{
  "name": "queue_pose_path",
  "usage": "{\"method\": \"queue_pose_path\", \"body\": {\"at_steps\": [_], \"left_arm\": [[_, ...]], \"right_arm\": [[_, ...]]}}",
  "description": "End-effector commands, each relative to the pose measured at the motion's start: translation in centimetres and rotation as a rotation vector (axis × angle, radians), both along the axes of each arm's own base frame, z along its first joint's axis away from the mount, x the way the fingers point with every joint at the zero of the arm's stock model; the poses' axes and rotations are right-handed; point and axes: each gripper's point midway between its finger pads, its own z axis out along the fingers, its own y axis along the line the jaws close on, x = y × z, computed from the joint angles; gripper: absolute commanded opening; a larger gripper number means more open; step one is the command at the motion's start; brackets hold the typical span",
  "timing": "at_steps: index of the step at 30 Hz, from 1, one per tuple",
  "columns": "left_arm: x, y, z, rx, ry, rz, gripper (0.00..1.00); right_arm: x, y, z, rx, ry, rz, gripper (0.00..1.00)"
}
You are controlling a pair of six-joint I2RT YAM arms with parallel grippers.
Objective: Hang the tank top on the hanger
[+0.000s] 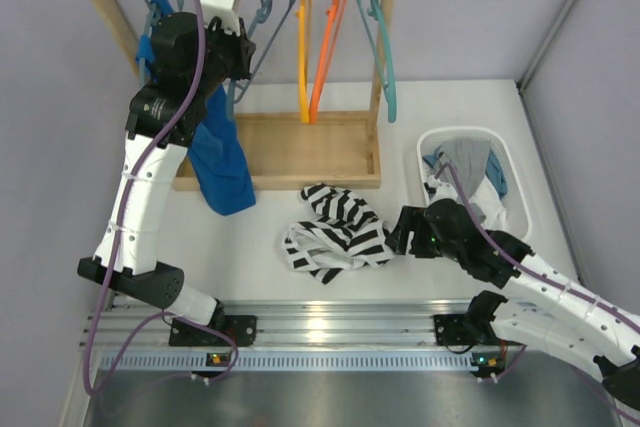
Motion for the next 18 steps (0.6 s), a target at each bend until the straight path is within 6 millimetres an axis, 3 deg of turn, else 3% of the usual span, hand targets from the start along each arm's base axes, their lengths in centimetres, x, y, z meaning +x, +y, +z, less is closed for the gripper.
{"method": "queue_pose_path", "body": {"at_steps": [1,4,18], "left_arm": [[0.0,0.0,1.1,-0.019,-0.035,-0.003,0.1],[0.0,-0.2,1.2,-0.036,-0.036,-0.006,0.0],[-0.5,1.3,4.3,-0.101,-0.125,0.085,0.0]], "right_arm": [[0.0,0.1,0.1,-0.004,-0.012,0.015,0.7],[0.0,0.0,0.0,-0.006,-0.012,0.014,0.7],[0.1,0.2,-0.2,-0.017,-0.008,0.024,0.7]]}}
